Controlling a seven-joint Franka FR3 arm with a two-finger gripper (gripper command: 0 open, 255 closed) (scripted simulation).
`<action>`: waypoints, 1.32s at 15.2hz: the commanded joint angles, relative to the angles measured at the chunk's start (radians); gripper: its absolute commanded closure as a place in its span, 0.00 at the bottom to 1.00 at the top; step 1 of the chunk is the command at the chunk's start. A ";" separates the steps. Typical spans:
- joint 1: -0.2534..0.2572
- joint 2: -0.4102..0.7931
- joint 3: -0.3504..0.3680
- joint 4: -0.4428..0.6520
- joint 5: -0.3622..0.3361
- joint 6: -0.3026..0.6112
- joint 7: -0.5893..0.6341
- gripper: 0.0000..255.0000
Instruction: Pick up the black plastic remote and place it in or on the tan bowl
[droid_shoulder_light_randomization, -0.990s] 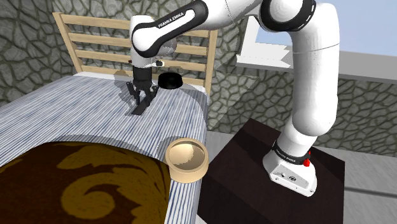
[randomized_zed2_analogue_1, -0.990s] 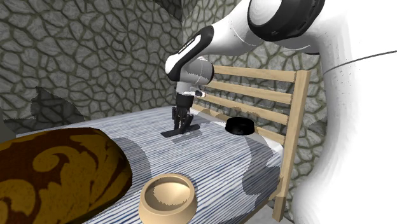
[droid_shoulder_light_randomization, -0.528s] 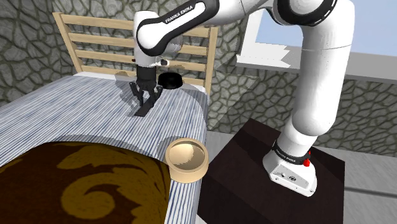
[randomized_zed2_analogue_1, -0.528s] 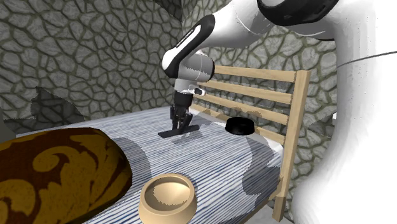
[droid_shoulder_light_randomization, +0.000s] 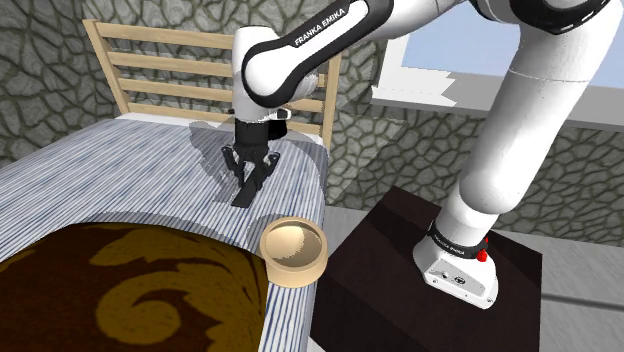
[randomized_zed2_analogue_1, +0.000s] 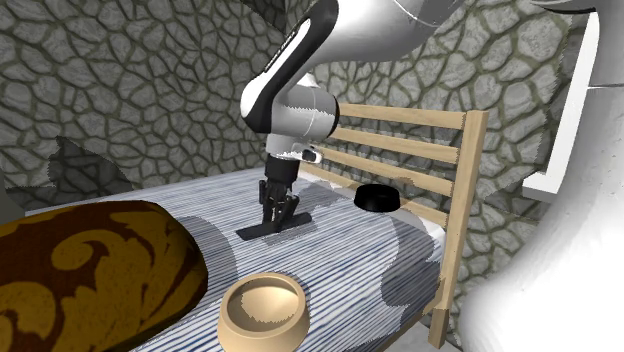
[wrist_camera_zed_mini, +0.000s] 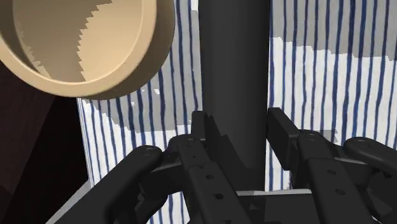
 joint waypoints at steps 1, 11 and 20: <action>0.010 -0.070 0.015 -0.083 0.046 0.021 -0.006 1.00; 0.144 -0.387 0.082 -0.390 0.276 0.051 0.012 1.00; 0.158 -0.314 0.120 -0.454 0.308 0.188 -0.001 1.00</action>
